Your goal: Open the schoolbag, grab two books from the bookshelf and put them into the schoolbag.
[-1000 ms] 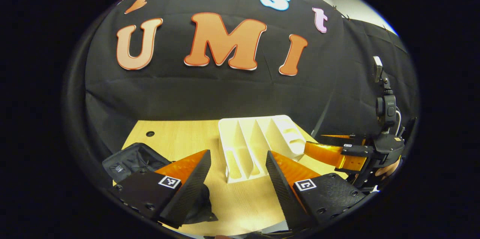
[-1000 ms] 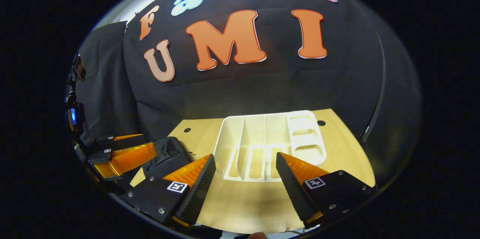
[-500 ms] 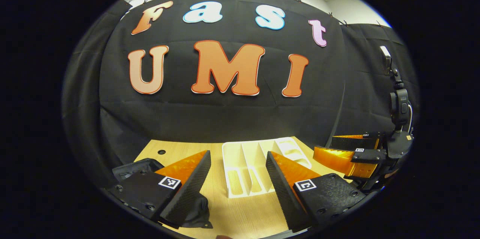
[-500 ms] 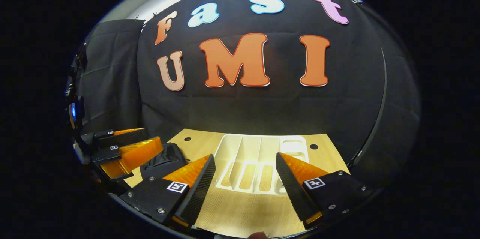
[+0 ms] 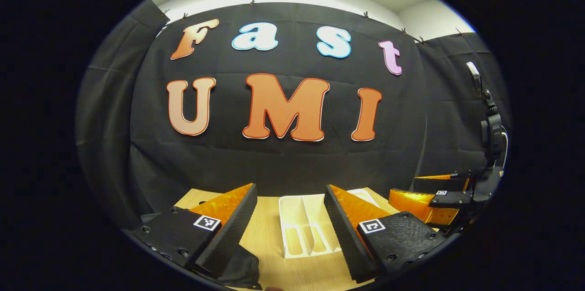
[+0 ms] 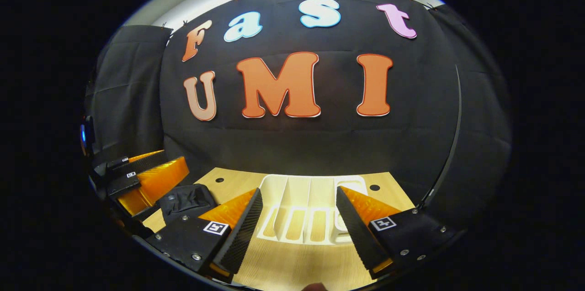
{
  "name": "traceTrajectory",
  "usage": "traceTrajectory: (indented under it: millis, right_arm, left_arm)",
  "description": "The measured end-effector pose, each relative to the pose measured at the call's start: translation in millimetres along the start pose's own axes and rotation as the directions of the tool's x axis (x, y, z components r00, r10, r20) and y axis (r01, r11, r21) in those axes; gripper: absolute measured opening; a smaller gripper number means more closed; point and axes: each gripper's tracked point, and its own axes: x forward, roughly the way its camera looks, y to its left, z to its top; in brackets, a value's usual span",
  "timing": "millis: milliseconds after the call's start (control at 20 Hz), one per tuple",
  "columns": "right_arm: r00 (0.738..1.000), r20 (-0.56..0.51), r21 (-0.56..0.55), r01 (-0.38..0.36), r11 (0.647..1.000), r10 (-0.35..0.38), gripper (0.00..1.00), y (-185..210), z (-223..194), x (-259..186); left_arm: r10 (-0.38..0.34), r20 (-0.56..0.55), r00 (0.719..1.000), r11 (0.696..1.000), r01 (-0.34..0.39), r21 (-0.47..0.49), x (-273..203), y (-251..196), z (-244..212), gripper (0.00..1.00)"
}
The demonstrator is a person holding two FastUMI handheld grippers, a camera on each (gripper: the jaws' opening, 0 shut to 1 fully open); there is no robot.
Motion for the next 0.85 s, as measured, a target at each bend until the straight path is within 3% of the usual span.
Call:
traceTrajectory:
  millis: [250,700,850]
  right_arm:
    - [0.999,0.039,-0.009,0.020,1.000,-0.020,0.96,5,7,10]
    - [0.996,0.085,-0.026,0.037,0.999,-0.034,0.97,16,11,22]
    - [0.995,0.086,-0.027,0.044,0.999,-0.042,0.97,16,10,25]
  left_arm:
    - [0.005,0.017,1.000,1.000,-0.005,-0.026,16,12,-3,0.96]
    - [-0.009,0.015,1.000,1.000,0.009,0.012,30,22,-11,0.96]
    - [-0.010,0.070,0.997,0.999,0.006,0.045,30,27,-1,0.93]
